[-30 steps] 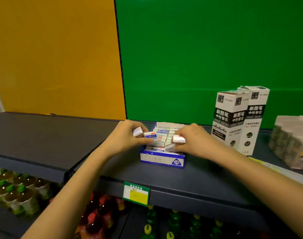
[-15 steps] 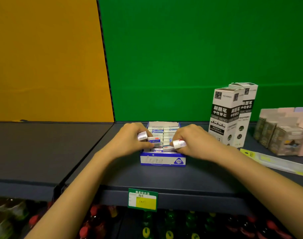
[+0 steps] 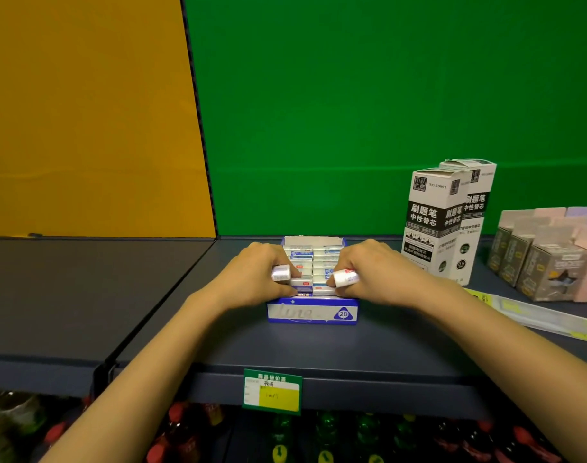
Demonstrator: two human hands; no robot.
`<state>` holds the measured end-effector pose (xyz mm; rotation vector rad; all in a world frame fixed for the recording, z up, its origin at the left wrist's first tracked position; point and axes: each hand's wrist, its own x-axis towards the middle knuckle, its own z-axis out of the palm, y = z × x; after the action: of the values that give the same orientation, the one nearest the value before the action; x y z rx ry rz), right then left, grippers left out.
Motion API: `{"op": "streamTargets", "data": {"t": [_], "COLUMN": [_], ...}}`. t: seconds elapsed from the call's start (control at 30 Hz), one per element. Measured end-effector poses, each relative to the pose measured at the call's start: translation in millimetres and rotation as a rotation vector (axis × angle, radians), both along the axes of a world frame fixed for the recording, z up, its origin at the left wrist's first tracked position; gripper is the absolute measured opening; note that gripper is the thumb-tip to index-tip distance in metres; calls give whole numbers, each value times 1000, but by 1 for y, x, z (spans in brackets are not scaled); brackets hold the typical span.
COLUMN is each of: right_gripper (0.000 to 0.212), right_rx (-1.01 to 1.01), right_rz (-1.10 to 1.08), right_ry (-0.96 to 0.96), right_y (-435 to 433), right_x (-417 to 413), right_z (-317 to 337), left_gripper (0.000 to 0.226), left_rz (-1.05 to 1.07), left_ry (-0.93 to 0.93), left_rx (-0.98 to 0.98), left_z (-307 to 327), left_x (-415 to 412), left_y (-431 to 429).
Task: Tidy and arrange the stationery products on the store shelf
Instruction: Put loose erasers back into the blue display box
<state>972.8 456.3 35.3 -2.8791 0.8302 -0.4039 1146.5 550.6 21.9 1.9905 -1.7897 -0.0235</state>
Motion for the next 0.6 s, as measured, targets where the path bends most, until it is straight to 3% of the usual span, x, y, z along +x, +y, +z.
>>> {"op": "streamTargets", "data": {"t": [0.3,0.6], "right_gripper": [21,18], "right_rx": [-39,-23], "right_rz": [1,31], "right_ry": [-14,4], "right_y": [-1,2], "right_x": [1,-1], "right_z": [-1,1], "left_gripper": [30,26], "left_rz": [-59,-108], "left_ry": [-108,-29], "left_rx": [92,125], "left_z": [5,13], "left_x": [1,-1], "left_y": [0,0]}}
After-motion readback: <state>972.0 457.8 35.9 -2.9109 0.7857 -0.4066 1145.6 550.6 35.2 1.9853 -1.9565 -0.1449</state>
